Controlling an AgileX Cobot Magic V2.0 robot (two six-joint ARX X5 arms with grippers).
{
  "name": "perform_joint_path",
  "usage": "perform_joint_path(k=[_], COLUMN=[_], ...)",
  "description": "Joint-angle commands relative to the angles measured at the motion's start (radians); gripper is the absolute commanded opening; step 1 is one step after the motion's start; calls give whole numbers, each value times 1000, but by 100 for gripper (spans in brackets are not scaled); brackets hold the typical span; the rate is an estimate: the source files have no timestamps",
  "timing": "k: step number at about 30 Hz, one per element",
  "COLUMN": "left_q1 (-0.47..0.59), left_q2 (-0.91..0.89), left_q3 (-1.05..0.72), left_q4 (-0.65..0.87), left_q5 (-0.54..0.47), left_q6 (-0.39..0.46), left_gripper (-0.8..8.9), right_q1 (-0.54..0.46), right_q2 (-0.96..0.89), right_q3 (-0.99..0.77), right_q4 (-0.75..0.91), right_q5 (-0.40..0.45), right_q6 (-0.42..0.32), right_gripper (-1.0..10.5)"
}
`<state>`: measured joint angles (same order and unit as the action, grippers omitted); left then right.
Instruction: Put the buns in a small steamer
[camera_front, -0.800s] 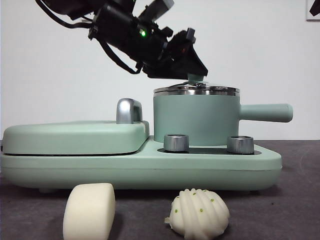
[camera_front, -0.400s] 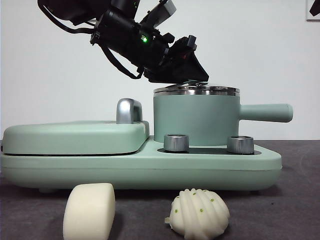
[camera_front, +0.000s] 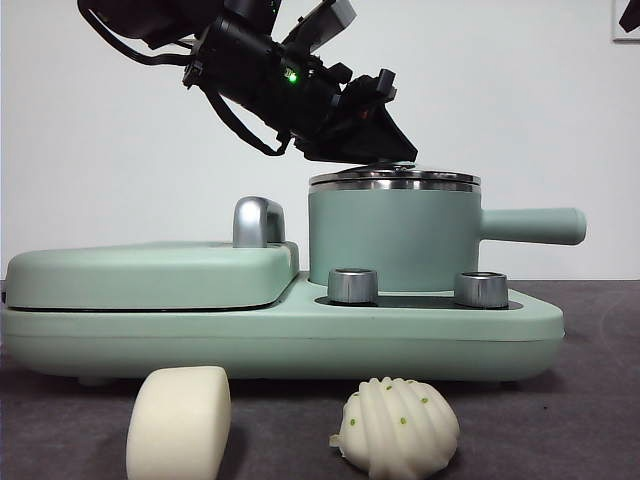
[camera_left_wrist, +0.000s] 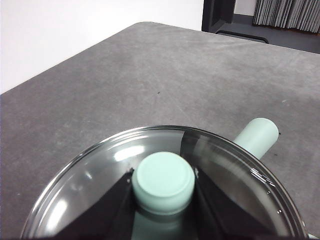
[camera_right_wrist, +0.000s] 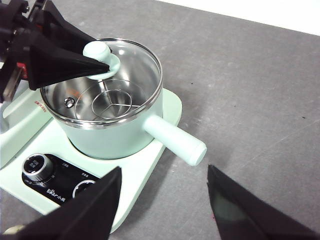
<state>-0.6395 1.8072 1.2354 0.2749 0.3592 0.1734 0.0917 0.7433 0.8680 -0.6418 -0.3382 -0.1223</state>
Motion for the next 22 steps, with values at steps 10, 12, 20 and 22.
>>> perform_joint_path(k=[10,12,20,22], left_q1=[-7,-6,0,6], left_q2=[-84,-110,-256,-298], left_q3=[21,21,21,21], left_q4=[4,-2,-199,-275], left_q5=[-26,-26,-42,-58], left_q6=[-3,-3,-10,-10], left_gripper=[7,7,8,8], right_q1=[4,4,4,5], right_q2=[7,7,7,7], right_q3=[21,21,21,21], right_q4=[10,9,9,9], right_q5=[-2,-2,-2,-3], right_q6=[14,14,14,14], right_gripper=[276,276,276,276])
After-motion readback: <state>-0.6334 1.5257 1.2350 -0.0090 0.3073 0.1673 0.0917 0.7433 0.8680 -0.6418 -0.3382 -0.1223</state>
